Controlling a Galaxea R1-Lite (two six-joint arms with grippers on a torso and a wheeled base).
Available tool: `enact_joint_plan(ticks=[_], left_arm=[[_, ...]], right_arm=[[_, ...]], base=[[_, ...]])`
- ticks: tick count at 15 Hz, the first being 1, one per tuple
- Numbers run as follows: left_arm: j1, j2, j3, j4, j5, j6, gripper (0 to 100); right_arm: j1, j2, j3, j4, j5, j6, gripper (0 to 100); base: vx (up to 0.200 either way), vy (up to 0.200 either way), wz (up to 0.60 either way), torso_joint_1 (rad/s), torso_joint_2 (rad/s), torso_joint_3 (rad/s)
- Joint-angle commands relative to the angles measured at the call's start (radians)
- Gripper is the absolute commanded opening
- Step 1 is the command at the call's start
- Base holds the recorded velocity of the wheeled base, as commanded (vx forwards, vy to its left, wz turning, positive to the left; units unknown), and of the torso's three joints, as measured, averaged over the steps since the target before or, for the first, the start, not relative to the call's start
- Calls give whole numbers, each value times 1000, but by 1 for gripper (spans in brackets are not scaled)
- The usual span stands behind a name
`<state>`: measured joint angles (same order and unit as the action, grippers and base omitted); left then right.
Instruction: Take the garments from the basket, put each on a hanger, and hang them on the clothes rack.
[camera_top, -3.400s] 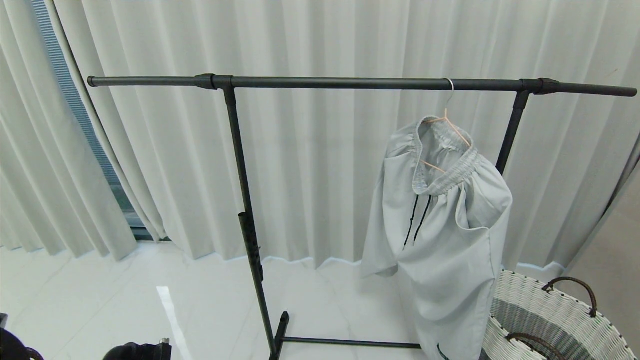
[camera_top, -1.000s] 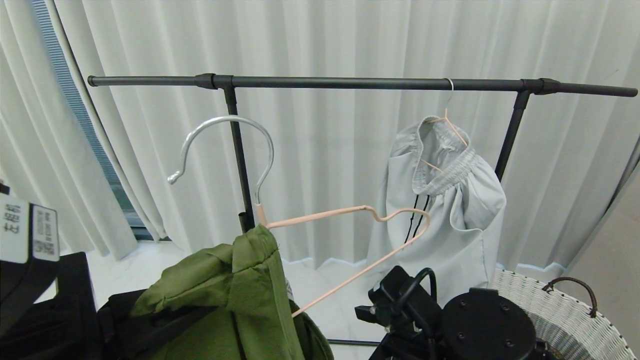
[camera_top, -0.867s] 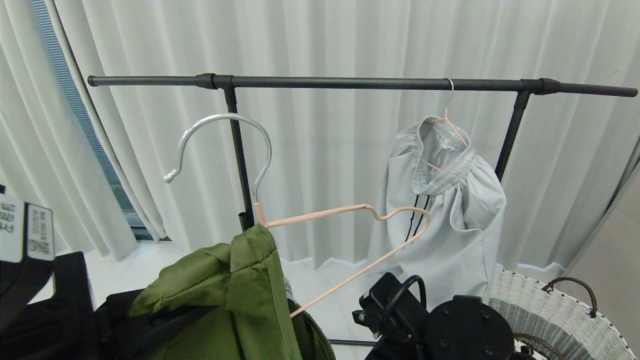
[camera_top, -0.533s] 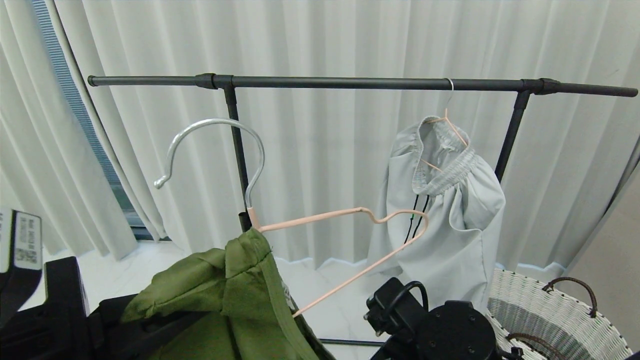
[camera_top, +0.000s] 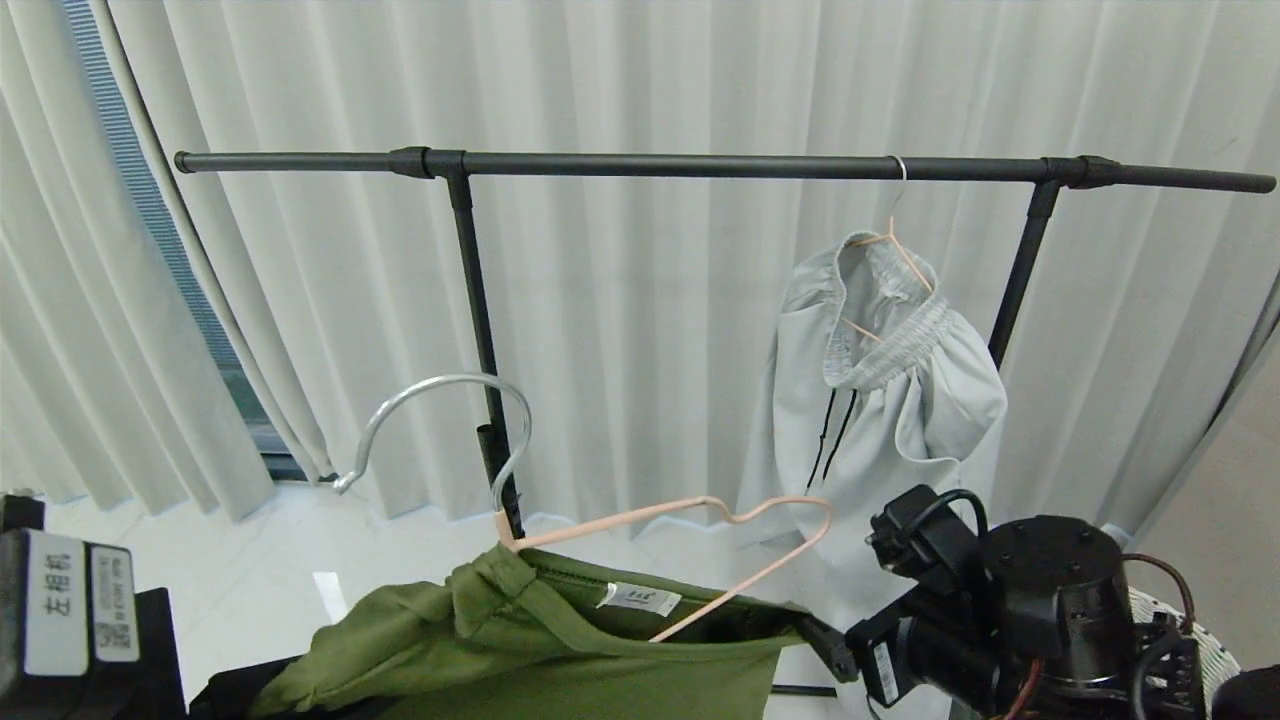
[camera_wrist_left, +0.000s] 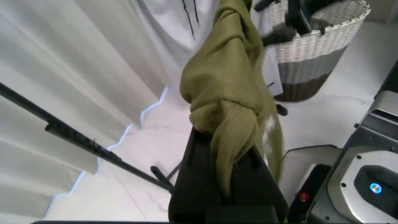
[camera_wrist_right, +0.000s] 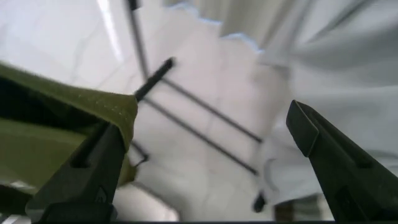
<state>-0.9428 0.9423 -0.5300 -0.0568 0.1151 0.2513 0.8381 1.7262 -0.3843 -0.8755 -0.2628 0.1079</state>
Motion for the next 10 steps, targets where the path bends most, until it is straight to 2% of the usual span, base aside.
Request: enact_joint_plan(ticks=[1,3,6,7,9,10], left_arm=[[-14,-27,76,5,-23,0,0],[-18,-51,134,5,-52,3,0],[-13,-51,179,6,-38,3,0],[-11,-50,183,9,-28,3,0],[-11,-11,188,9,55,2,0],[-11,0,182,5,63,-1,0]], right_arm=[[-79,-92,1,0,4,-27,100],[-97,-131,4,0,4,-34,100],[-96,-166,5,6,5,-50,100],[-96,-172,5,6,8,-59,100],[-83,-203,5,24,28,-89,100],[-59,-220,5,49,40,-94,100]], base=[[0,0,0,0,0,0],[0,0,0,0,0,0],[0,0,0,0,0,0],[0,0,0,0,0,0],[0,0,0,0,0,0],[0,0,0,0,0,0]])
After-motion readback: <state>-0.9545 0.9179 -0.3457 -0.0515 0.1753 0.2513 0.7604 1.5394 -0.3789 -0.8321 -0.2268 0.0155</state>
